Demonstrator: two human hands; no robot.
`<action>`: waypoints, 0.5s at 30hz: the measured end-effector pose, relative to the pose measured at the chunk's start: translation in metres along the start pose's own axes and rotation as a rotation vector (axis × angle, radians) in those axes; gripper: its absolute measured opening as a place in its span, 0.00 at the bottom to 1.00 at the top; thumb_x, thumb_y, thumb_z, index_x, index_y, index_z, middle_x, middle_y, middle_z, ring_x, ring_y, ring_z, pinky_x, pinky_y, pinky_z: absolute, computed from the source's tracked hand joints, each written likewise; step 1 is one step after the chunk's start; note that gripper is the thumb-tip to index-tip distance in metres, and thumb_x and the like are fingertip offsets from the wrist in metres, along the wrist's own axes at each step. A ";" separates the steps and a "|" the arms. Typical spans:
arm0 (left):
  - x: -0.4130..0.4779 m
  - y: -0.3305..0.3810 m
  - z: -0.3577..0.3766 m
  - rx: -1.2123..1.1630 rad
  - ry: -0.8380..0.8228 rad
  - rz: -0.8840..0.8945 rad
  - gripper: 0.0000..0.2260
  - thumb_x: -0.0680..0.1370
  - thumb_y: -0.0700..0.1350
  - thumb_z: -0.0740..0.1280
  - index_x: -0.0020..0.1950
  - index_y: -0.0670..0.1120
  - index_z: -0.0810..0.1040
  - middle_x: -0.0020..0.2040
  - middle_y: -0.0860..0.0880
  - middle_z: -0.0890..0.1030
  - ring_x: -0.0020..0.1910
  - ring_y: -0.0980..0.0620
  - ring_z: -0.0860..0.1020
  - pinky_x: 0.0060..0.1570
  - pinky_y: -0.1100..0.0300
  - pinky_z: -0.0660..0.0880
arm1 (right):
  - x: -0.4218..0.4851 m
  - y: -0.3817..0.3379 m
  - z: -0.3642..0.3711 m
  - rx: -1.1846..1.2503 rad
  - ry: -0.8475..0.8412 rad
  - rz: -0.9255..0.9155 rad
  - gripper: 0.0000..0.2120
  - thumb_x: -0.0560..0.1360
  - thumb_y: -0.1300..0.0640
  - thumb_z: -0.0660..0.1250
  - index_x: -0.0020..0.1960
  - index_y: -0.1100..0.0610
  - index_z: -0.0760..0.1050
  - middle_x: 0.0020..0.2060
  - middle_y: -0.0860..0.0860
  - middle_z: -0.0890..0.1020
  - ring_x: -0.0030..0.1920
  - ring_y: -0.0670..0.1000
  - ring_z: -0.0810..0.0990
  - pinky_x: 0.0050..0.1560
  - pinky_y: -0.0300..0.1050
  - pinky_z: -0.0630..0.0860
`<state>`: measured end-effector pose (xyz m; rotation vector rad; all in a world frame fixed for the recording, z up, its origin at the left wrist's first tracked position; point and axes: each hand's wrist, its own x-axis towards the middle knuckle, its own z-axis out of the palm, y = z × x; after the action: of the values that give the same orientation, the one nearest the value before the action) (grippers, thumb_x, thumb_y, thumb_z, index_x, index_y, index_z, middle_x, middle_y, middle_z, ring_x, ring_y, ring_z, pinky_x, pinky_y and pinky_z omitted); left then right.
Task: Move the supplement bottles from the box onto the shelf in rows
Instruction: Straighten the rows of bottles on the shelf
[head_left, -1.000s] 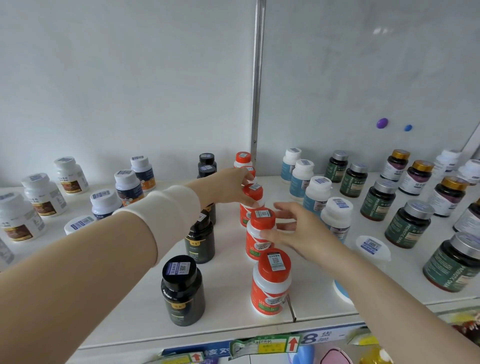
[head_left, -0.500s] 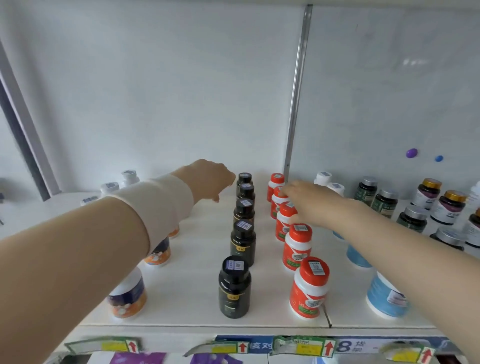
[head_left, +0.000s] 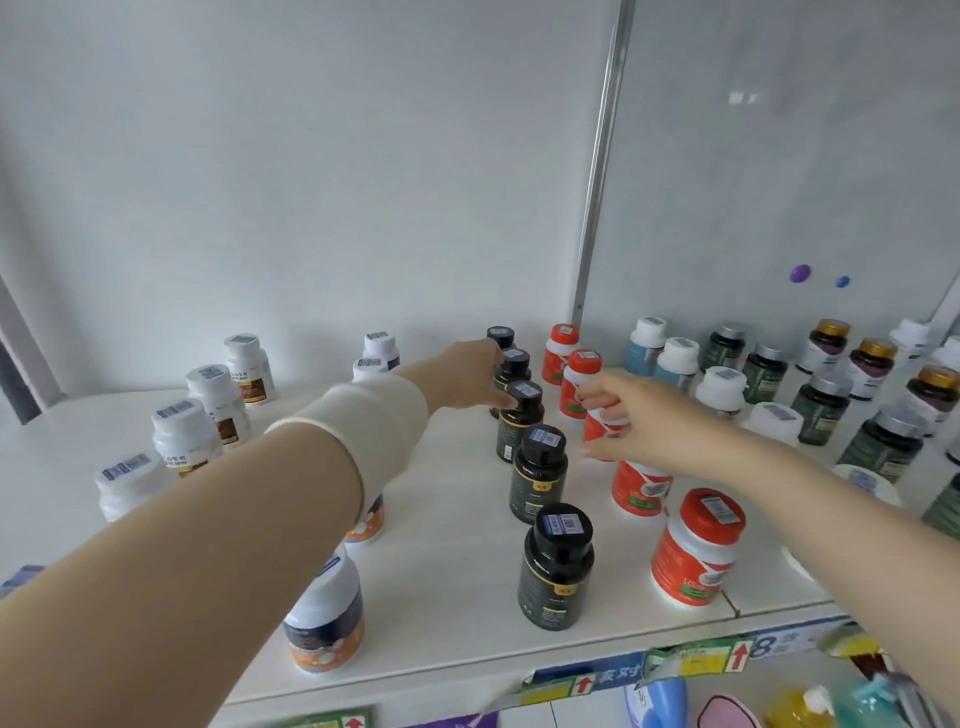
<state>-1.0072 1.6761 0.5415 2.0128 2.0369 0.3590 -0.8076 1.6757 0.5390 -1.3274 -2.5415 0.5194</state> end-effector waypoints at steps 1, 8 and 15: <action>0.004 0.000 0.003 -0.023 0.002 -0.008 0.25 0.76 0.48 0.68 0.68 0.40 0.66 0.65 0.43 0.74 0.64 0.45 0.72 0.60 0.55 0.68 | 0.000 -0.001 0.004 0.028 -0.014 0.021 0.33 0.70 0.51 0.72 0.71 0.53 0.64 0.67 0.50 0.73 0.63 0.49 0.74 0.63 0.44 0.72; 0.019 -0.003 0.022 -0.090 -0.056 0.002 0.26 0.75 0.50 0.69 0.69 0.41 0.67 0.65 0.44 0.75 0.63 0.45 0.73 0.59 0.58 0.67 | 0.004 -0.009 0.027 0.094 -0.054 0.078 0.33 0.70 0.49 0.72 0.71 0.55 0.63 0.66 0.50 0.73 0.60 0.50 0.76 0.57 0.41 0.73; 0.028 0.000 0.025 -0.118 -0.059 0.019 0.23 0.75 0.49 0.69 0.66 0.40 0.70 0.62 0.42 0.75 0.49 0.48 0.74 0.49 0.60 0.71 | 0.013 -0.008 0.040 0.072 -0.084 0.104 0.30 0.69 0.48 0.73 0.66 0.55 0.67 0.61 0.51 0.76 0.54 0.49 0.76 0.50 0.41 0.73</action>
<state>-0.9987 1.7041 0.5175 1.9496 1.9164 0.4086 -0.8349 1.6741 0.5064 -1.4465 -2.5035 0.6936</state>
